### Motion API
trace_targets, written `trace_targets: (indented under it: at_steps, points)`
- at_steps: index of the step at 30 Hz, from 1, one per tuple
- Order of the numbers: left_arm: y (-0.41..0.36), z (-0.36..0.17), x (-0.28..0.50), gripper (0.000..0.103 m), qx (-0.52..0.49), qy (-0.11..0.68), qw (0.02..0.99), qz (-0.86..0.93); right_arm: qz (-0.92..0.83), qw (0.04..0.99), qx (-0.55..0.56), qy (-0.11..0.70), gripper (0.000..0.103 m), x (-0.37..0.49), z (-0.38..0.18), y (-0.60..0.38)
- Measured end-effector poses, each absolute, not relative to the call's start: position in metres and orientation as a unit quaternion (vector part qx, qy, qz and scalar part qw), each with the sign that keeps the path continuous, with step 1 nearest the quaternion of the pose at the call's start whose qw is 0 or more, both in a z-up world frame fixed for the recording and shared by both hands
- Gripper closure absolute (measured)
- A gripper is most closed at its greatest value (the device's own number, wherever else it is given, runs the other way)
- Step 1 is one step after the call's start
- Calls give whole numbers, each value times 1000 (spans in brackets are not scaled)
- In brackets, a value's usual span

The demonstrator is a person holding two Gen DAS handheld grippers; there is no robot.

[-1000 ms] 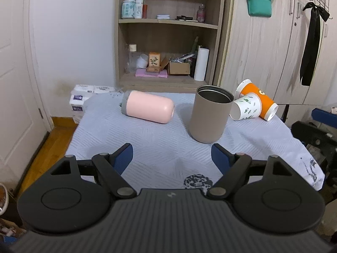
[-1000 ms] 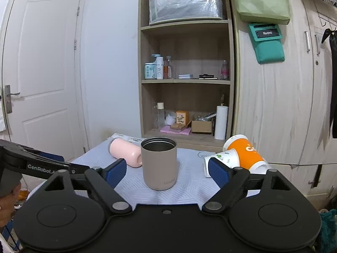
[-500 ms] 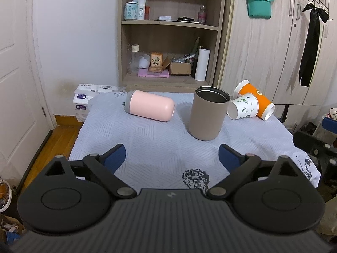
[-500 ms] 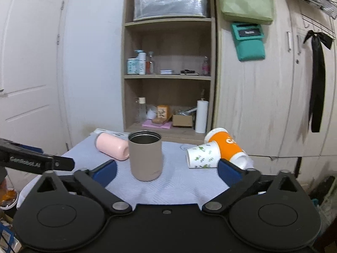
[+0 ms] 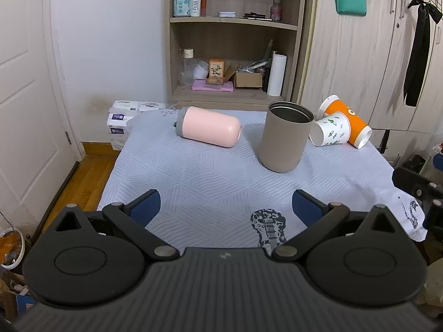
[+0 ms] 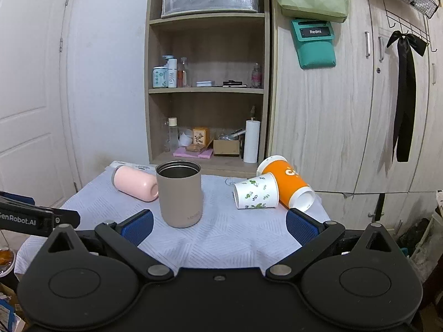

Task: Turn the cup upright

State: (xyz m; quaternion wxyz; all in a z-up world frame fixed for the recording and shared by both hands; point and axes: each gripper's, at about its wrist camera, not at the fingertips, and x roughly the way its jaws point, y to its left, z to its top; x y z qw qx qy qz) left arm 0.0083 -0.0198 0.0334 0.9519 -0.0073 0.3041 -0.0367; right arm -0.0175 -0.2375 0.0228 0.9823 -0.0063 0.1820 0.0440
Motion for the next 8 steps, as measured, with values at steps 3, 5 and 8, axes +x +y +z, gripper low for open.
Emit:
trace_targets:
  at_steps: [3,5,8]
  points:
    - [-20,33,8,0,-10,304,952,-39,41,982,-8,183,0,-18,22,-238]
    - [-20,34,7,0,-10,303,952,-38,39,982,-10,183,0,-18,22,-237]
    - [-22,34,7,0,-5,302,952,-39,39,983,-10,182,0,-19,23,-237]
